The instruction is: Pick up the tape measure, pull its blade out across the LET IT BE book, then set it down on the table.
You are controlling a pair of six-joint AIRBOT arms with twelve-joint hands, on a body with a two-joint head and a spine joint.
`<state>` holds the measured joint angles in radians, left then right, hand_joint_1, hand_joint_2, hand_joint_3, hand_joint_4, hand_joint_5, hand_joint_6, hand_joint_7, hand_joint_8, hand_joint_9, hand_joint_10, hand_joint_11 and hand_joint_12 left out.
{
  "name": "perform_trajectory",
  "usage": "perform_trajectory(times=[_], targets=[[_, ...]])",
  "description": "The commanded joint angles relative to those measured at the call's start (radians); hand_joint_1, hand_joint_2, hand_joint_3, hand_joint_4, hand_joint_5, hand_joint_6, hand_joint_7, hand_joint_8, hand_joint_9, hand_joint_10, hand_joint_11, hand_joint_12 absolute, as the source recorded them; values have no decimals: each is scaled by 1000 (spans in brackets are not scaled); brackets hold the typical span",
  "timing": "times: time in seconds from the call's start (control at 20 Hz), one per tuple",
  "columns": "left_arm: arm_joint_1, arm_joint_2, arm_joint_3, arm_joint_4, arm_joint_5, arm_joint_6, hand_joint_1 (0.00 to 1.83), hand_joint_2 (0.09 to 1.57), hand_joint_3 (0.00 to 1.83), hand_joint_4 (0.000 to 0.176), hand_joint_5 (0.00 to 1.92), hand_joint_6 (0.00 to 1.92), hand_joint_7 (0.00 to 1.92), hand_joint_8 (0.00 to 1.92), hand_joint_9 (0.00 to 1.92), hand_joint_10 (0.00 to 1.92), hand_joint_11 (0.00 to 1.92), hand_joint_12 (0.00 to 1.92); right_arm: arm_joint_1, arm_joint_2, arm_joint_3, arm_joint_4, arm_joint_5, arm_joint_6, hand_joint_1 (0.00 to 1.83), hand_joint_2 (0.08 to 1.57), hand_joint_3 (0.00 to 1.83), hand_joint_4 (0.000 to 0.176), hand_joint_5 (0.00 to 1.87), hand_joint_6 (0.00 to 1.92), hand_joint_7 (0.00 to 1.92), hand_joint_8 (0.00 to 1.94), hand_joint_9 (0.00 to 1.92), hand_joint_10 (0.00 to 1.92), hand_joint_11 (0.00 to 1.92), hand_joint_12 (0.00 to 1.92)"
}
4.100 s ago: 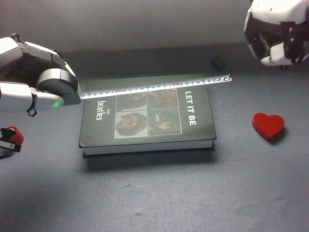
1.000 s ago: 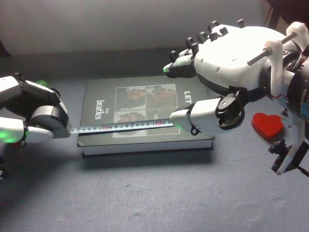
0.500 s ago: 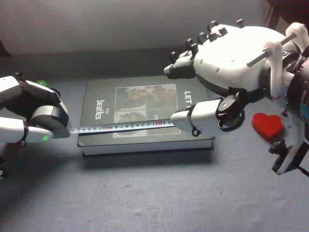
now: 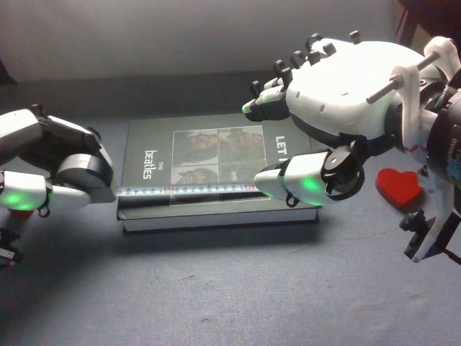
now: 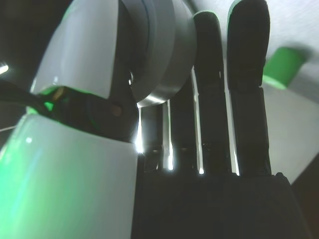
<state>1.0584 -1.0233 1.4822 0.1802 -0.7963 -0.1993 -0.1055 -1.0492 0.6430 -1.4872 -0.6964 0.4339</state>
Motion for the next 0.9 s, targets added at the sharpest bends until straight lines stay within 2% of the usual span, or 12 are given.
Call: perform_trajectory(times=[0.0,0.15,0.55,0.7,0.85], targets=[[-24,17,-1,-52,-112,-5,1373,1140,1,0,872,880,895,1147,915,1331,944,1178,4,4,-7,-70,0,5,381,1149,0,88,376,1,304,1,327,5,0,994],[-67,49,-47,-52,-92,14,1374,1137,0,0,894,857,896,1144,916,1327,956,1194,3,4,-8,-70,0,5,394,1158,2,90,382,2,305,0,317,4,0,917],[-110,189,-247,-53,-37,48,1374,1135,0,0,877,871,915,1124,924,1317,965,1162,-1,4,-14,-73,1,5,385,1152,0,90,382,7,305,0,313,0,0,935],[-77,245,-320,-53,-36,52,1373,1139,1,0,898,842,881,1166,916,1337,949,1177,-2,4,-15,-74,0,5,386,1154,0,90,377,1,320,5,336,7,0,959],[5,266,-371,-76,-79,55,1370,1150,0,0,879,863,847,1222,903,1354,937,1194,-2,5,-17,-74,0,5,385,1151,0,90,384,1,325,2,314,0,0,931]])
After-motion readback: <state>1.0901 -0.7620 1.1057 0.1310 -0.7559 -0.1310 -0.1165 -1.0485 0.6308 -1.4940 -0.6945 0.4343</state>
